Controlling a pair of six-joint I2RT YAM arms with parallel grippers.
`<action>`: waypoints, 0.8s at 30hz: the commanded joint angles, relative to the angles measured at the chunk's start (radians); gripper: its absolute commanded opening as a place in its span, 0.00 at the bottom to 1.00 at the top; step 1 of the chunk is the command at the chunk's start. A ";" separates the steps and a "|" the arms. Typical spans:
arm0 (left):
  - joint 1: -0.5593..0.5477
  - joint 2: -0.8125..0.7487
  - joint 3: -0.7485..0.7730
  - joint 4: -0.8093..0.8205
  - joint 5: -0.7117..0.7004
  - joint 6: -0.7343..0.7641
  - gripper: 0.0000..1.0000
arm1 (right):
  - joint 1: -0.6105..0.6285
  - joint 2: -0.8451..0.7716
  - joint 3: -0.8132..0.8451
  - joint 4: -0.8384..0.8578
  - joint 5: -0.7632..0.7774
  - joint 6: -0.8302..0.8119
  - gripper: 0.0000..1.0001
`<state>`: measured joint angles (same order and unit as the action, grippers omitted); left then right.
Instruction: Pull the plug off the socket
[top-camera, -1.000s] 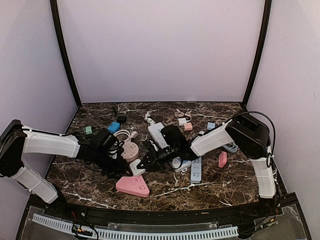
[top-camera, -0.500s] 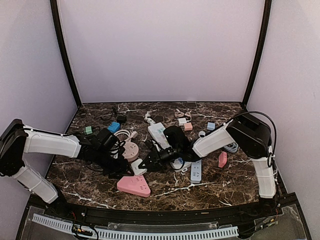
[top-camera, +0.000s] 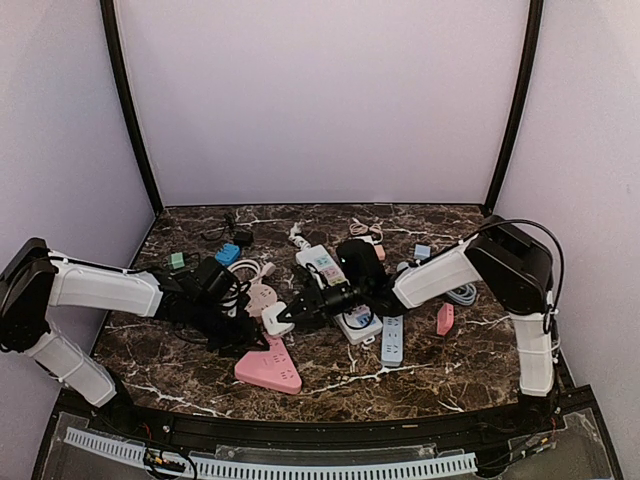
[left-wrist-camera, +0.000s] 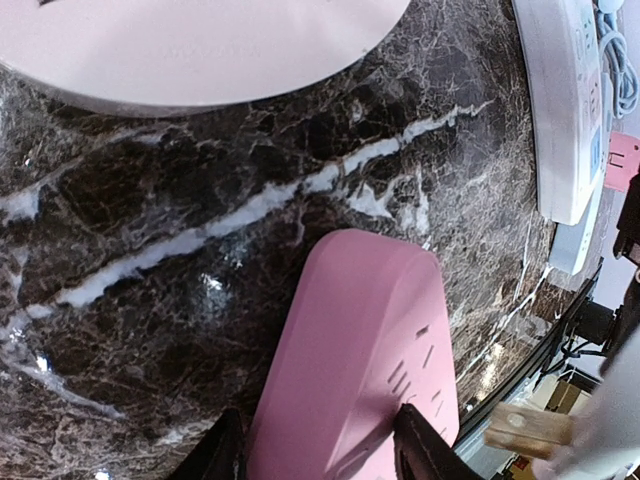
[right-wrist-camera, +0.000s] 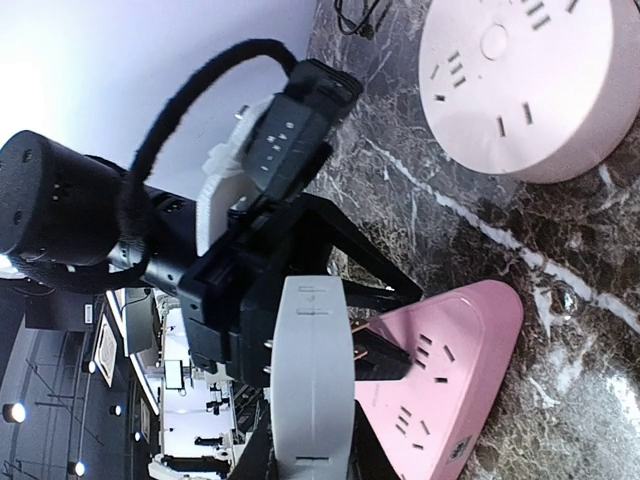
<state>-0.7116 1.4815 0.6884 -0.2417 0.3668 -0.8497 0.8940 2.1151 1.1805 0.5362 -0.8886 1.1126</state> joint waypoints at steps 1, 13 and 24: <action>-0.002 0.057 -0.083 -0.216 -0.123 0.004 0.49 | -0.007 -0.043 0.001 0.071 -0.016 0.007 0.00; -0.001 -0.018 0.042 -0.275 -0.141 0.035 0.50 | -0.036 -0.214 0.051 -0.398 0.214 -0.303 0.00; 0.001 -0.058 0.304 -0.375 -0.216 0.105 0.54 | -0.098 -0.332 0.118 -0.801 0.542 -0.531 0.00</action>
<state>-0.7113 1.4532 0.9180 -0.5346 0.2035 -0.7906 0.8406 1.8236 1.2701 -0.0925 -0.5030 0.6888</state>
